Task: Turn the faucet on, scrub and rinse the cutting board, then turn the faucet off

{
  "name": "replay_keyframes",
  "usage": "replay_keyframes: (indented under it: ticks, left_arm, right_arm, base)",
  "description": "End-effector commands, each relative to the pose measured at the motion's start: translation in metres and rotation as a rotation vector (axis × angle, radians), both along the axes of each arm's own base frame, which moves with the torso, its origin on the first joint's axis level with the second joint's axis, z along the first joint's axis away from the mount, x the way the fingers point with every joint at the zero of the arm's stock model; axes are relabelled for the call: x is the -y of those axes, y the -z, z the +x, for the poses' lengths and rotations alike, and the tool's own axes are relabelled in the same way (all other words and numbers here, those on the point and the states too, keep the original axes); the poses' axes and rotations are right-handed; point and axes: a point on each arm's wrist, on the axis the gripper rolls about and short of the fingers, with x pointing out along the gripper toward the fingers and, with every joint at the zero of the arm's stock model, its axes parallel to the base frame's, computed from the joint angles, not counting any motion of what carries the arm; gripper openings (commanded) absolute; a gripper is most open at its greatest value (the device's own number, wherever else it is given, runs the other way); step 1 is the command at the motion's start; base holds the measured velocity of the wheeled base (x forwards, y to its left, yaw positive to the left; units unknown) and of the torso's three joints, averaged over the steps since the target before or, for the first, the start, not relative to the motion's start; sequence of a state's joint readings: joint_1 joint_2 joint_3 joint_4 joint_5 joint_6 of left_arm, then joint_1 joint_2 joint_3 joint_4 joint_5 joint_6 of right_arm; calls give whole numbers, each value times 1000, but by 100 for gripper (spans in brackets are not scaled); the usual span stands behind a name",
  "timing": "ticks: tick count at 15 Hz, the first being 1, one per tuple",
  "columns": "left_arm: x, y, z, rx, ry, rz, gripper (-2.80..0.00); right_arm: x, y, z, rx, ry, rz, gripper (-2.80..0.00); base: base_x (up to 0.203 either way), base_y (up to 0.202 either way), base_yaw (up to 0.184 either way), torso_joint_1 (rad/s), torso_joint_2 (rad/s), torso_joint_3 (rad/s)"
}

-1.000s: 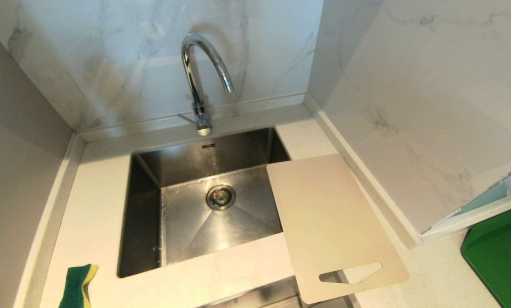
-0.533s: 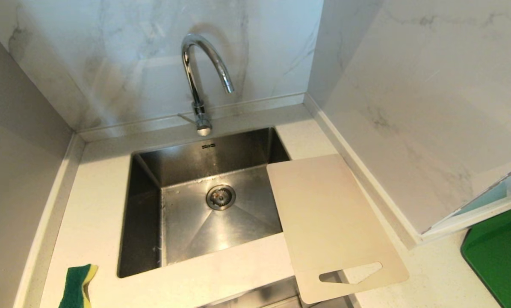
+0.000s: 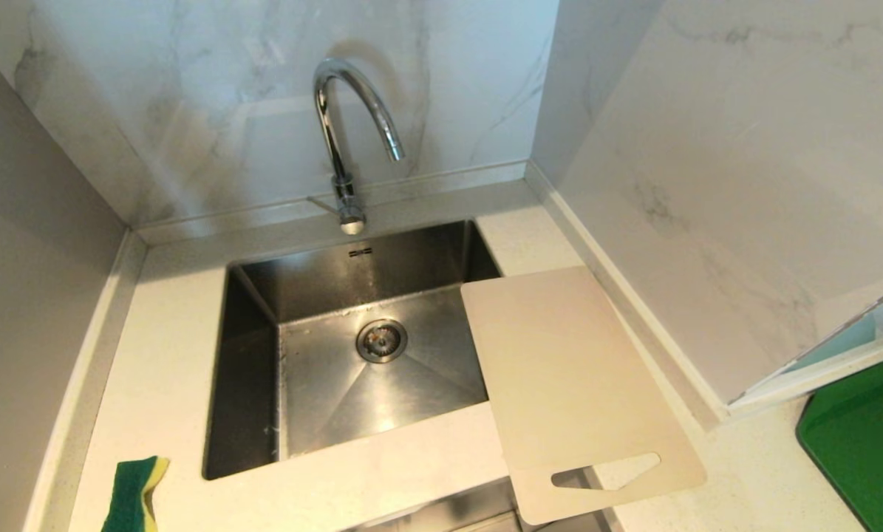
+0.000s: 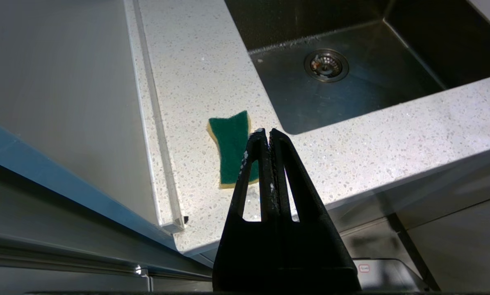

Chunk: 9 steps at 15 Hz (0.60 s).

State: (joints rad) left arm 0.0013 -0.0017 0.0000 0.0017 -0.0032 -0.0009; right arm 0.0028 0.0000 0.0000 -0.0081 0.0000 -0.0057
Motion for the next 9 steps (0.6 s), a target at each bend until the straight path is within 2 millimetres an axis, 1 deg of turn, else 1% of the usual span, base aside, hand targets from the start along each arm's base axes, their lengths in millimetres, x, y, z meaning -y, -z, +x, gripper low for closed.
replay_keyframes:
  ticks: [1, 9]
  left_arm:
    - [0, 1, 0, -3, 1, 0, -280]
    - [0, 1, 0, -3, 0, -1, -280]
  right_arm:
    - [0, 0, 0, 0, 0, 1, -280]
    - [0, 0, 0, 0, 0, -1, -280]
  base:
    - [0, 0, 0, 0, 0, 0]
    - [0, 0, 0, 0, 0, 0]
